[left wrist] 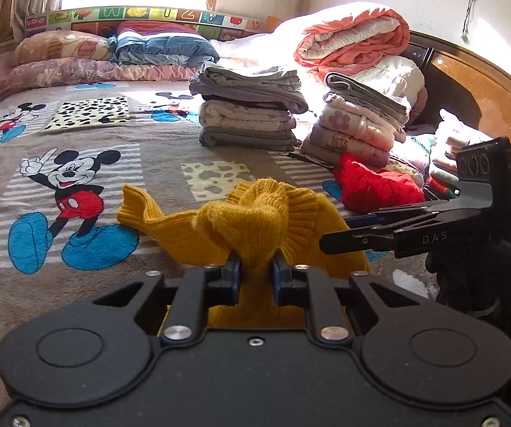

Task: Fold clothes
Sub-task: 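Lift the sweater with the left gripper while the right gripper lifts another edge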

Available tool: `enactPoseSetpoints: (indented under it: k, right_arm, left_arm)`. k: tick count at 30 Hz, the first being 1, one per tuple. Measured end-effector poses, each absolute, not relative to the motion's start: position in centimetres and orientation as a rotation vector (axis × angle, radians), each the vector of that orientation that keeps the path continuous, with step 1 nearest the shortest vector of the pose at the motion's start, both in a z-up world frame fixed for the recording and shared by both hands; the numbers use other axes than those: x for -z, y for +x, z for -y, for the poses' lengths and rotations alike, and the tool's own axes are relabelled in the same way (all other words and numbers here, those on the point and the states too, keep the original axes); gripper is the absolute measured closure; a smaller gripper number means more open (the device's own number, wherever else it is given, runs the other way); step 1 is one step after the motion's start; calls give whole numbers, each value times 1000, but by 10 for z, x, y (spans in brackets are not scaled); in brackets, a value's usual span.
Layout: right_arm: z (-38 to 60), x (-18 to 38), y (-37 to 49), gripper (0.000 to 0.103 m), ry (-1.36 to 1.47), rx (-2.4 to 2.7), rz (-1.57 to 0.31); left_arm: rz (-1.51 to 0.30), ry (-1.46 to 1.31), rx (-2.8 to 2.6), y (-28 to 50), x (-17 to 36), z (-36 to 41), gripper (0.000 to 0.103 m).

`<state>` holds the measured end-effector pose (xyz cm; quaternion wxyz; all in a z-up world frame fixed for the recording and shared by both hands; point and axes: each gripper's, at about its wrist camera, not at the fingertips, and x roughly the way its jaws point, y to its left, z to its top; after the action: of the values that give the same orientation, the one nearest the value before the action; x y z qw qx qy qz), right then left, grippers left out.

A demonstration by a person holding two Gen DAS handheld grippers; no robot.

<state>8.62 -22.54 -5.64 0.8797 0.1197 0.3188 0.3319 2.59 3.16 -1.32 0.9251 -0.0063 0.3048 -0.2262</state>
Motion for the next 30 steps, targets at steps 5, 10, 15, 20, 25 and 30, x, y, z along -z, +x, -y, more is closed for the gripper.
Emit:
enactPoseSetpoints:
  k: [5, 10, 15, 20, 25, 30]
  right_arm:
    - [219, 64, 103, 64, 225, -736, -752]
    - [214, 76, 112, 78, 207, -731, -798]
    - [214, 76, 120, 81, 236, -734, -805]
    - [217, 69, 129, 84, 290, -745, -794]
    - [227, 42, 147, 85, 340, -756, -743]
    - [236, 6, 176, 85, 392, -753, -680]
  left_arm:
    - [-653, -27, 426, 43, 23, -36, 72]
    - [-676, -14, 425, 65, 25, -37, 40]
    - [-745, -18, 445, 91, 33, -37, 73]
    - [-725, 11, 456, 108, 13, -36, 77]
    - [-676, 56, 471, 132, -23, -36, 77]
    - [-619, 115, 462, 169, -65, -33, 77]
